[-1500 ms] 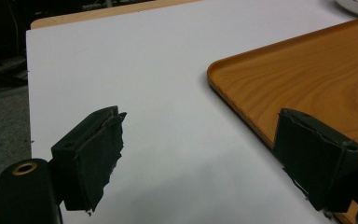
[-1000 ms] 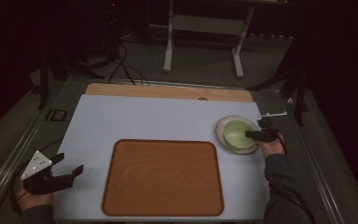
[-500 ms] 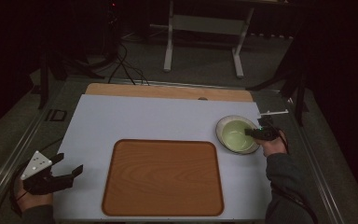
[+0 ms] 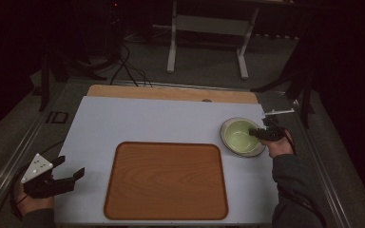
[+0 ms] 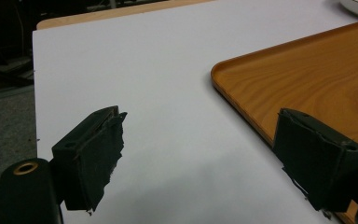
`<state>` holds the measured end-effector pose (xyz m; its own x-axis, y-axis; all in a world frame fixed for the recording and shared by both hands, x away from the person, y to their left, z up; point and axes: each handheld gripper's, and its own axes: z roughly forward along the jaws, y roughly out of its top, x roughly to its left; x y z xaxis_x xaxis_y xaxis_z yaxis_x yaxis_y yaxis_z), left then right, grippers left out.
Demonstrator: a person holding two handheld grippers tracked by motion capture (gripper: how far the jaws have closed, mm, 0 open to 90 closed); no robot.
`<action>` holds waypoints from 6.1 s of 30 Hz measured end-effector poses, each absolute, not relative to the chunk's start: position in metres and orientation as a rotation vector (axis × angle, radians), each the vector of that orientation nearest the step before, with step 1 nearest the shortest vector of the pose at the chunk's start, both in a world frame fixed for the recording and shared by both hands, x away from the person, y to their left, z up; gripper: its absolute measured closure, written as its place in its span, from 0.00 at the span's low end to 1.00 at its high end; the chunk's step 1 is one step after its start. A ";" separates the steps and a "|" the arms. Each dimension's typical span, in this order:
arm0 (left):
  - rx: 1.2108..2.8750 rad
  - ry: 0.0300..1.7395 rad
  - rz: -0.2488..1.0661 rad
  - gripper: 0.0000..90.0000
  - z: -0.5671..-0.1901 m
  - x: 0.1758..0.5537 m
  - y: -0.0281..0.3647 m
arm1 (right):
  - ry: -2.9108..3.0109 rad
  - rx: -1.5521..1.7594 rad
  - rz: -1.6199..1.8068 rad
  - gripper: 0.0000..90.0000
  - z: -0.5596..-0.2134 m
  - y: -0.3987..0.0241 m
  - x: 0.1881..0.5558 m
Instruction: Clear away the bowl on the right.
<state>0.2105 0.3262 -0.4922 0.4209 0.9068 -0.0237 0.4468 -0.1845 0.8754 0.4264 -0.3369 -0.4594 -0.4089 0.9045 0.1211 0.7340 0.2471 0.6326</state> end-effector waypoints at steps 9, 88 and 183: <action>1.792 1.171 0.662 0.18 -0.492 0.210 0.327 | 2.267 1.488 0.937 0.92 -0.451 -0.331 0.424; 1.788 1.165 0.666 0.18 -0.492 0.210 0.327 | 2.462 1.205 1.098 0.92 -0.429 -0.255 0.402; 1.784 1.152 0.672 0.18 -0.490 0.209 0.327 | 2.678 0.948 1.177 0.92 -0.445 -0.162 0.379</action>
